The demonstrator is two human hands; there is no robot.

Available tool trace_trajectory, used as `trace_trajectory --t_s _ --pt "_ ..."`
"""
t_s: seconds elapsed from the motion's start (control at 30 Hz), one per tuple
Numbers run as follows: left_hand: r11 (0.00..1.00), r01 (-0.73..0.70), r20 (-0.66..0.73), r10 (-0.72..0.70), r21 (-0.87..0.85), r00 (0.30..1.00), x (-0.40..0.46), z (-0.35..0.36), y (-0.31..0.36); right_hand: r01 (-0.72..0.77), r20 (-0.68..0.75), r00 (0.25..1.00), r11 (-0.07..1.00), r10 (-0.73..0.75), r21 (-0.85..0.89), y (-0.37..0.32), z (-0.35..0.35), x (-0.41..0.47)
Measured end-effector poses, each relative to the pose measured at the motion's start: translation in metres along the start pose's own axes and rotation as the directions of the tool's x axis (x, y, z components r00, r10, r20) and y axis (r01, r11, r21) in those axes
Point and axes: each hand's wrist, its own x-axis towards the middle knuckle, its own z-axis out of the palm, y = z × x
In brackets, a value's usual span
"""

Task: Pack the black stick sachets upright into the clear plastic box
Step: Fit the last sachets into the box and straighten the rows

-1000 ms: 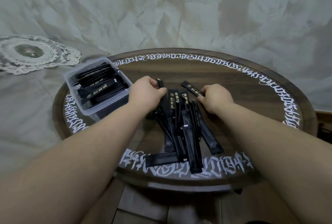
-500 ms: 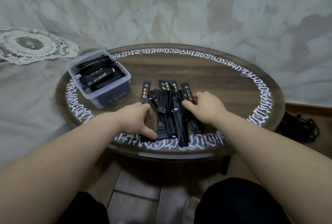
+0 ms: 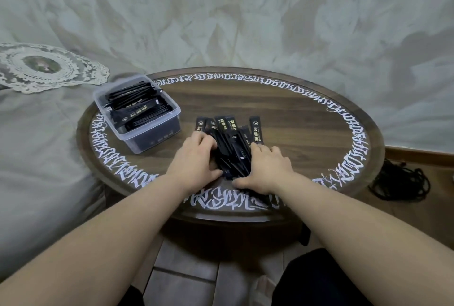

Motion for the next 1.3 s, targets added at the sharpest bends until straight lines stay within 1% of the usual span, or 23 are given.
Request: trace_trajectory --t_s 0.03,0.07,0.13,0.23,0.27,0.4,0.5,0.53,0.63,0.67,0.73,0.83,0.9,0.97,1.07,1.17,1.23,1.3 --pt "0.999 0.000 -0.012 0.001 0.051 1.000 0.003 -0.001 -0.004 0.014 -0.002 1.000 1.000 -0.014 0.020 0.002 -0.002 0.002" --pt "0.996 0.008 0.004 -0.008 0.092 1.000 0.006 -0.002 -0.008 0.026 -0.004 1.000 0.999 -0.025 0.037 0.004 -0.004 0.004" --pt "0.991 0.031 0.077 -0.041 0.127 0.996 0.015 -0.003 -0.012 0.042 -0.011 0.999 0.998 -0.041 0.056 0.008 -0.007 0.008" --pt "0.997 0.066 0.228 -0.075 0.047 0.971 0.026 0.001 -0.014 0.042 -0.009 0.999 0.997 -0.041 0.064 0.008 -0.008 0.013" --pt "0.997 0.067 0.249 -0.071 0.024 0.966 0.026 0.003 -0.013 0.041 -0.012 0.999 0.997 -0.041 0.065 0.008 -0.007 0.014" --pt "0.999 0.050 0.190 -0.049 -0.001 0.981 0.016 0.011 -0.004 0.066 -0.035 0.997 0.994 -0.063 0.083 0.010 -0.009 0.018" --pt "0.995 0.088 0.153 -0.080 -0.049 0.985 0.010 0.013 0.002 0.132 -0.061 0.990 0.983 -0.125 0.126 0.014 -0.009 0.019" --pt "0.995 0.099 0.143 -0.093 -0.035 0.985 0.009 0.013 0.004 0.155 -0.078 0.986 0.979 -0.145 0.134 0.016 -0.009 0.019" --pt "0.989 0.099 0.062 -0.106 0.109 0.992 0.004 0.008 0.004 0.192 -0.113 0.977 0.975 -0.179 0.113 0.023 -0.008 0.018" --pt "0.986 0.097 0.035 -0.103 0.138 0.994 0.004 0.005 0.002 0.190 -0.107 0.978 0.977 -0.179 0.100 0.025 -0.008 0.017" --pt "0.984 0.102 0.027 -0.107 0.145 0.994 0.005 0.002 -0.005 0.160 -0.065 0.986 0.983 -0.154 0.090 0.031 -0.007 0.014" --pt "0.990 0.127 0.118 -0.134 0.067 0.984 0.007 0.002 -0.016 0.118 -0.032 0.993 0.989 -0.115 0.094 0.032 -0.003 0.008" --pt "0.993 0.117 0.174 -0.117 0.011 0.978 0.005 0.007 -0.014 0.116 -0.053 0.993 0.986 -0.110 0.119 0.030 0.001 0.008" --pt "0.993 0.099 0.191 -0.085 -0.063 0.978 0.003 0.011 -0.006 0.137 -0.086 0.988 0.980 -0.126 0.141 0.026 0.006 0.010" --pt "0.970 0.073 0.154 -0.038 -0.233 0.987 0.003 0.018 0.007 0.211 -0.188 0.966 0.959 -0.175 0.188 0.023 0.010 0.015" --pt "0.936 0.066 0.078 -0.042 -0.345 0.996 0.003 0.017 0.015 0.251 -0.252 0.949 0.937 -0.190 0.241 0.025 0.011 0.019" --pt "0.930 0.058 -0.003 -0.063 -0.362 0.998 0.003 0.013 0.014 0.256 -0.273 0.943 0.938 -0.189 0.236 0.027 0.011 0.020" --pt "0.938 0.043 -0.038 -0.059 -0.343 0.998 0.005 0.009 0.006 0.259 -0.280 0.941 0.937 -0.190 0.235 0.030 0.011 0.021"
